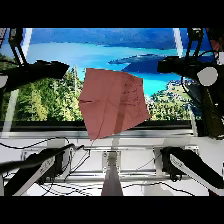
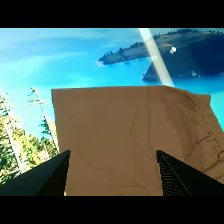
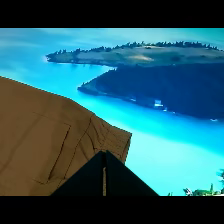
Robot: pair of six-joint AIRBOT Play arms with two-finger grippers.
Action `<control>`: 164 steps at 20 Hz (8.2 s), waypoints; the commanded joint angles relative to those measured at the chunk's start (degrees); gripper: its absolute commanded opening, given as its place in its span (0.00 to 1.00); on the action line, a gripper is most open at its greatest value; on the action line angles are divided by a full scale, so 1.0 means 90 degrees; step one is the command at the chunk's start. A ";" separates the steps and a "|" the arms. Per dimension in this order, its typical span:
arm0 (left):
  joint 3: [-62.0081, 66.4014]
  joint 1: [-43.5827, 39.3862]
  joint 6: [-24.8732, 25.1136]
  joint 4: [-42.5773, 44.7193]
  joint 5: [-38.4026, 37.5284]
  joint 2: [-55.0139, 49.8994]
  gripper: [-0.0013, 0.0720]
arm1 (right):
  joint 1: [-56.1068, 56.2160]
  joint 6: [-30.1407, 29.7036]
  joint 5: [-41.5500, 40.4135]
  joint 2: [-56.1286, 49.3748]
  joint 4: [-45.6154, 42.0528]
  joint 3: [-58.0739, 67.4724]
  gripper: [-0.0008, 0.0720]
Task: Fold the clothes and pants, and hang the long-sleeved shirts on hangers.
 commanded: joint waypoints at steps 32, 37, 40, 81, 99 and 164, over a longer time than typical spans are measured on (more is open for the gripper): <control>0.0005 -0.0007 -0.0005 -0.0236 -0.0772 0.0005 0.85 | -0.3143 -0.2688 0.3444 -0.1882 0.0250 -0.0029 0.04; 0.0005 -0.0005 -0.0002 0.0007 -0.1078 0.0005 0.85 | -0.3866 -0.2914 0.4566 -0.3271 0.3026 -0.0036 0.57; 0.0005 0.0015 -0.0002 0.0007 -0.1173 0.0007 0.85 | -0.3582 -0.2837 0.4272 -0.3587 0.2999 -0.0219 0.57; -0.2594 0.0151 -0.0233 0.1229 -0.0950 -0.1795 0.05 | 0.0240 -0.3672 0.1751 -0.3572 0.5282 -0.1141 0.04; 0.1324 0.0199 -0.0731 0.2623 -0.1003 0.3609 0.05 | 0.0257 -0.1870 0.2453 0.1542 0.6132 0.1348 0.04; 0.0440 -0.0855 -0.1078 0.3529 -0.0219 0.0440 0.97 | -0.3320 0.0629 0.0758 -0.1938 0.1120 0.1656 0.04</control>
